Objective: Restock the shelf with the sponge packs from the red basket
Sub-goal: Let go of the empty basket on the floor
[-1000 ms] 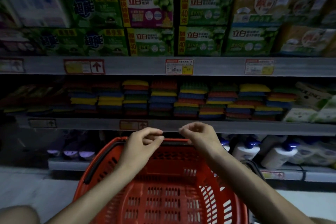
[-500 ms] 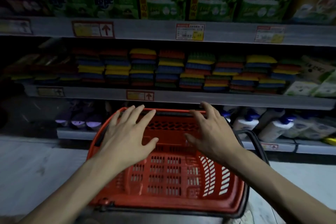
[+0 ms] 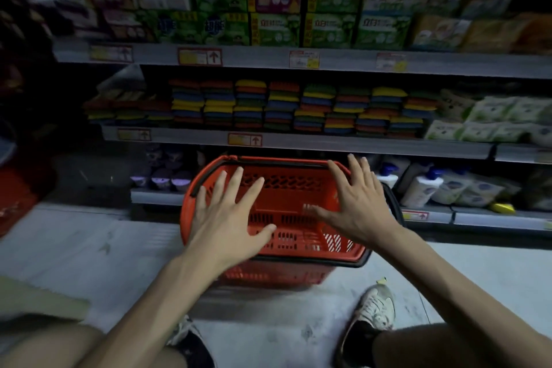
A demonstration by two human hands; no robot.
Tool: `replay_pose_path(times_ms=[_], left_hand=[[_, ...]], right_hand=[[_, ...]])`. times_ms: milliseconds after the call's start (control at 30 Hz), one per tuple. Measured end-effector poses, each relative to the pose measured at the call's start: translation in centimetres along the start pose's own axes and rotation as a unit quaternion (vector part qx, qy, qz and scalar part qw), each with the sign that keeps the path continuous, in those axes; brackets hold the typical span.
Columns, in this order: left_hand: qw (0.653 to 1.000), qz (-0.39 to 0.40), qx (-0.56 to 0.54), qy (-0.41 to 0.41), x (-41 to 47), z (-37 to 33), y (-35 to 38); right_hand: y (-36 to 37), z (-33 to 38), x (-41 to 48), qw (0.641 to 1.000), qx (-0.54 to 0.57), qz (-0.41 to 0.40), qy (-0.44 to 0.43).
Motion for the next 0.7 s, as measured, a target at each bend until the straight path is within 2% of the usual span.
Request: replay_pose_path(times_ms=[133,400,700], left_hand=[[1.0,0.019,0.023,0.009,-2.6,-0.8,-2.6],[0.997,0.009,0.068,0.036,-6.3,-2.8,-10.6],[0.995,-0.016,0.093,0.039,-10.5,-2.2,-17.4]], right_hand=[[-2.5,0.9,-3.2,1.0,-0.001,0.017,0.007],[-10.0,4.7,-6.1,1.0,-0.023,0.011,-0.015],[-14.9,6.5,-9.4,0.999,-0.019,-0.001,-0.035]])
Point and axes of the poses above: each hand's wrist, its own x-axis towards the middle knuckle, its own y-axis out of the palm, z = x × y, the point moved 2 cm from there along x, towards the middle knuckle, and after that the axes turned 15 degrees about -y, right-handed, at the moved point
